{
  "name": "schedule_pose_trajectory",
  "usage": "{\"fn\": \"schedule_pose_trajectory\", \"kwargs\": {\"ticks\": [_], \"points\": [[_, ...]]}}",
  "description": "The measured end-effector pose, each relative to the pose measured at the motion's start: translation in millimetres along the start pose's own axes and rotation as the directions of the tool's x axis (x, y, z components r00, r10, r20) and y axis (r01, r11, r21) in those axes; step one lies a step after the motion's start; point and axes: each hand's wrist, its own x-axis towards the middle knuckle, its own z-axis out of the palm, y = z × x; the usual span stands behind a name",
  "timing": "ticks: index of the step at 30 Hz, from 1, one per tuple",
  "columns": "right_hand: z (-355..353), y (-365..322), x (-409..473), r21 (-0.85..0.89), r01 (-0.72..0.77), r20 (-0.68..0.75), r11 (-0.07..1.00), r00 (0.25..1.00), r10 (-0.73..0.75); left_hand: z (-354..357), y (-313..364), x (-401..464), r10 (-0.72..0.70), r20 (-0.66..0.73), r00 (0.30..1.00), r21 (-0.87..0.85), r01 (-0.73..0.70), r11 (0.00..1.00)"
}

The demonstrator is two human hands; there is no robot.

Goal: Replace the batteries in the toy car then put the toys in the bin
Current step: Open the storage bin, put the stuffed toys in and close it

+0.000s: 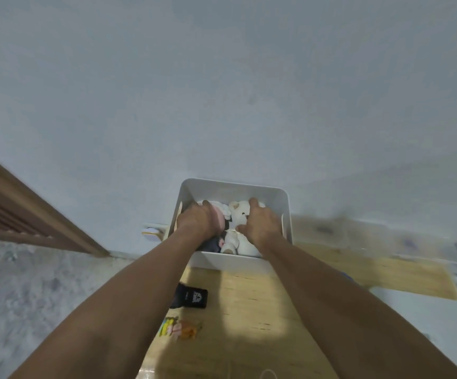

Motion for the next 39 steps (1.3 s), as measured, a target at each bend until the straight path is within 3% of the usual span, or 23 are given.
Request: {"fn": "schedule_pose_trajectory", "kwargs": {"ticks": [7,12,17,23,28,31,34,37,39], "points": [[-14,-4,-9,-0.149,0.073,-0.095,0.986,0.992,-0.087,-15,-2,-11,0.066,0.005,0.998,0.002,-0.066,0.998],[-34,-20,-17,-0.086,0.118,-0.138,0.989,0.982,-0.129,-28,-22,-24,0.139,-0.167,0.976,-0.076,-0.154,0.985],[-38,-31,-35,0.049,0.143,-0.118,0.989,0.984,-0.137,-30,-41,-57,0.152,-0.447,0.881,-0.119,-0.227,0.967],[-36,-22,-62,0.123,0.190,-0.139,0.974,0.975,-0.172,-8,-59,-84,0.181,-0.557,0.810,-0.107,-0.286,0.952],[-24,-17,-90,0.168,0.355,-0.137,0.920,0.932,-0.335,30,-82,-100,0.187,-0.715,0.674,-0.096,-0.359,0.929],[-7,-19,-112,0.140,0.459,-0.153,0.877,0.886,-0.439,56,-101,-113,0.098,-0.764,0.638,-0.119,-0.288,0.950],[20,-24,-126,0.093,0.520,-0.108,0.849,0.853,-0.511,83,-121,-127,0.044,-0.702,0.711,-0.145,-0.202,0.969],[52,-29,-127,0.069,0.451,0.038,0.890,0.890,-0.454,108,-137,-139,0.051,-0.522,0.852,-0.206,-0.184,0.961],[71,-32,-125,0.023,0.427,0.107,0.904,0.898,-0.427,123,-145,-150,0.074,-0.447,0.892,-0.259,-0.209,0.943]]}}
